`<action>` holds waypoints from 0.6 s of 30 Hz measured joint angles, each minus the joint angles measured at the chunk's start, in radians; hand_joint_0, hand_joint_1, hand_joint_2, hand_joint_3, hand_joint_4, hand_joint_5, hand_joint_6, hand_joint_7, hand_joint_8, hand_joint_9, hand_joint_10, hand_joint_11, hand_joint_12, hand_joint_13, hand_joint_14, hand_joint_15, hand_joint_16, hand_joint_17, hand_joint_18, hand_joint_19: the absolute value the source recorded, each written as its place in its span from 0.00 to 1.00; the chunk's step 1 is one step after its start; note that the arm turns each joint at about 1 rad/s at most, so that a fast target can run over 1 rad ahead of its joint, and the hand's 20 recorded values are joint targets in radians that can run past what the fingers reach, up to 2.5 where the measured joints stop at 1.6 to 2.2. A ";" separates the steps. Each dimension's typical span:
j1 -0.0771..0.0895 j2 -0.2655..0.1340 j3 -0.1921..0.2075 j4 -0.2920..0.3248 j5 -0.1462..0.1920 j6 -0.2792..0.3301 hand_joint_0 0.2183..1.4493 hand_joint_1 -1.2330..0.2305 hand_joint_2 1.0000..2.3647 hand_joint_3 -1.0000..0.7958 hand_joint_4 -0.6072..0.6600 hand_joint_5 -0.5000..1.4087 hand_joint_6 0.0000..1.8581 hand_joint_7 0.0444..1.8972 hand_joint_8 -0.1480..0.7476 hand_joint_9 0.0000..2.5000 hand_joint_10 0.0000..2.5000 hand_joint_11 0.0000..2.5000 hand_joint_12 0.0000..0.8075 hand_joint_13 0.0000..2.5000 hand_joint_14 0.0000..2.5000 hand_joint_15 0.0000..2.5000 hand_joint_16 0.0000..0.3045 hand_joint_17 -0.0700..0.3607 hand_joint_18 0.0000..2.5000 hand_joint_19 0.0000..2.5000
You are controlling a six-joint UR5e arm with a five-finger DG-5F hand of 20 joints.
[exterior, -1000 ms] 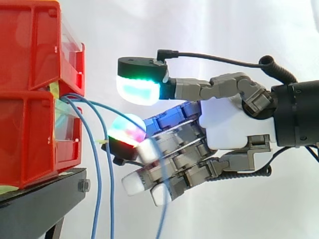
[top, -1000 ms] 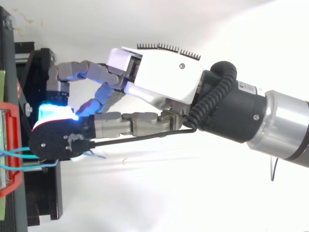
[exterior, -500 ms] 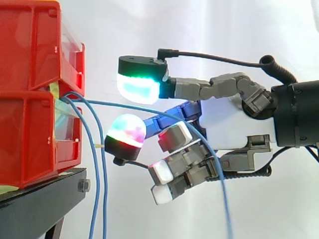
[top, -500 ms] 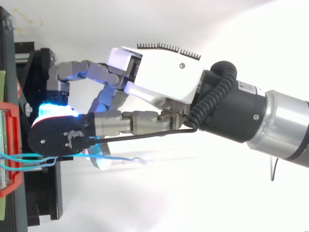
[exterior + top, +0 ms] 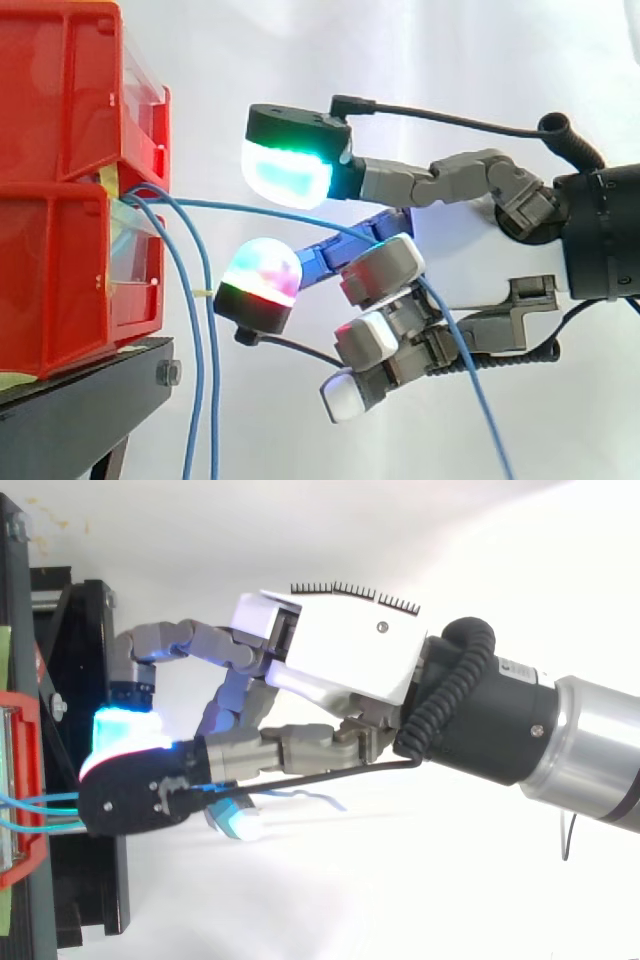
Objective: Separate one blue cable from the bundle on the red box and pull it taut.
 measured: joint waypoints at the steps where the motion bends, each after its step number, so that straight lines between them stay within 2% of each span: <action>1: 0.001 0.001 0.000 -0.006 0.000 0.004 0.26 0.40 0.00 0.28 0.68 0.23 0.27 0.75 0.59 0.65 0.01 0.47 0.57 0.57 0.01 0.34 0.20 0.48 0.37 0.23; 6: 0.006 0.006 0.001 -0.032 0.000 0.022 0.27 0.34 0.00 0.28 0.67 0.22 0.27 0.77 0.54 0.64 0.01 0.55 0.57 0.56 0.01 0.34 0.20 0.47 0.36 0.23; 11: 0.012 0.016 0.003 -0.050 0.001 0.031 0.28 0.31 0.00 0.28 0.67 0.22 0.27 0.77 0.53 0.65 0.01 0.58 0.56 0.56 0.01 0.34 0.19 0.47 0.36 0.23; 18: 0.020 0.024 0.005 -0.071 0.008 0.033 0.30 0.33 0.00 0.28 0.67 0.22 0.28 0.76 0.53 0.66 0.01 0.60 0.56 0.56 0.01 0.34 0.19 0.46 0.36 0.23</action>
